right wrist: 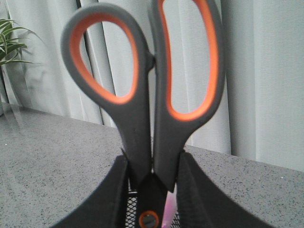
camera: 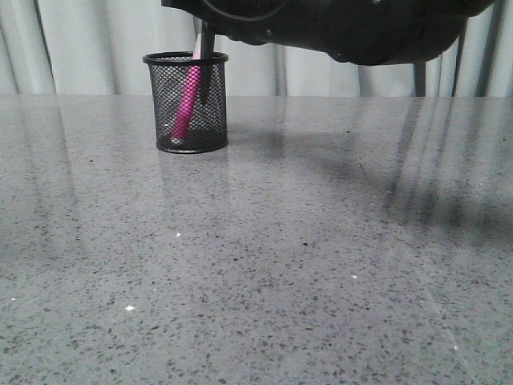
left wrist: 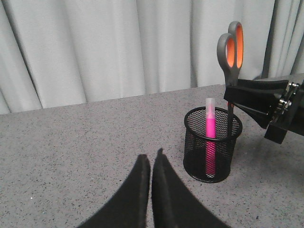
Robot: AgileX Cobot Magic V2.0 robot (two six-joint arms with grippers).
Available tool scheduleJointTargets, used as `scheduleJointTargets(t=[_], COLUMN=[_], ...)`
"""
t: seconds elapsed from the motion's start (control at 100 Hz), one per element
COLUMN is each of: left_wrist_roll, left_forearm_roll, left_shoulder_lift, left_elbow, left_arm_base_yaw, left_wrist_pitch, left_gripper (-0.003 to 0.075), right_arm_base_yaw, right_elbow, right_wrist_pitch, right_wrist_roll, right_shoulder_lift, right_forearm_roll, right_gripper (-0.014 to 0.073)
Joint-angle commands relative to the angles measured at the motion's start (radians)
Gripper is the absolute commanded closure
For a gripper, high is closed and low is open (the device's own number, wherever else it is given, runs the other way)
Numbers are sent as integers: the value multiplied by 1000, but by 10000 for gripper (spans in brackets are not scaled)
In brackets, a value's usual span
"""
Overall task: Put pen and scissors into bin
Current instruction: 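Lower the scissors blade-first into the mesh cup with the right gripper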
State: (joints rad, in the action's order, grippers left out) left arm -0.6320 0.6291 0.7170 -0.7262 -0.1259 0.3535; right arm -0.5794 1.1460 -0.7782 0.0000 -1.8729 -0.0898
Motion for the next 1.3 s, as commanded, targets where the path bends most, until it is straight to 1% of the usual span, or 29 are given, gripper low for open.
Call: scheduleJointTargets(t=[0.0, 0.42, 0.91, 1.0, 1.17, 1.29], left_wrist_roll=[10, 10, 10, 10, 10, 10], left_forearm_roll=[16, 16, 16, 16, 16, 16], left_shoulder_lift=[-3, -3, -3, -3, -3, -3], left_elbow=[-26, -26, -26, -26, -26, -26], left_arm_base_yaw=[0, 0, 0, 0, 0, 0], left_wrist_pitch=[-68, -68, -68, -68, -68, -68], left_gripper=[742, 742, 742, 742, 742, 742], right_arm_base_yaw=[2, 2, 2, 2, 2, 2], right_elbow=[24, -13, -13, -13, -13, -13], right_wrist_pitch=[-61, -55, -48, -48, -48, -54], right_wrist_roll=[-14, -14, -14, -14, -14, -14], right_shoulder_lift=[56, 56, 56, 56, 56, 56], right_forearm_roll=[0, 0, 7, 18, 18, 18], right_gripper=[662, 662, 654, 600, 412, 339])
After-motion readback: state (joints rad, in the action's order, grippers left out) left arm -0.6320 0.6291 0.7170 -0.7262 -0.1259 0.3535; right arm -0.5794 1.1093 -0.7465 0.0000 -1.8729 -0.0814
